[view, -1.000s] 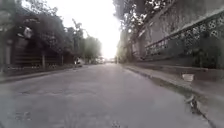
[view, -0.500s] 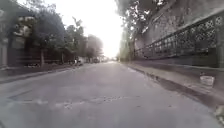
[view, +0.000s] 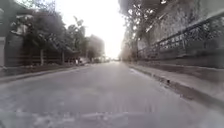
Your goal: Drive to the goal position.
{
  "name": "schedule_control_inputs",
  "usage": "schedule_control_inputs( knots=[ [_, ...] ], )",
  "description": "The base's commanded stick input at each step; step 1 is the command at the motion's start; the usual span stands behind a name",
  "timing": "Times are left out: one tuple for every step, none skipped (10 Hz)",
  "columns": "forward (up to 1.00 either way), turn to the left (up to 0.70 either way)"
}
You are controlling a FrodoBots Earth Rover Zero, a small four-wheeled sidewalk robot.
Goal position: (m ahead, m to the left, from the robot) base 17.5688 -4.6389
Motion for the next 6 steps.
schedule_control_inputs(
  knots=[
    [1.00, 0.00],
    [1.00, 0.00],
    [1.00, 0.00],
    [1.00, 0.00],
    [1.00, 0.00],
    [1.00, 0.00]
  ],
)
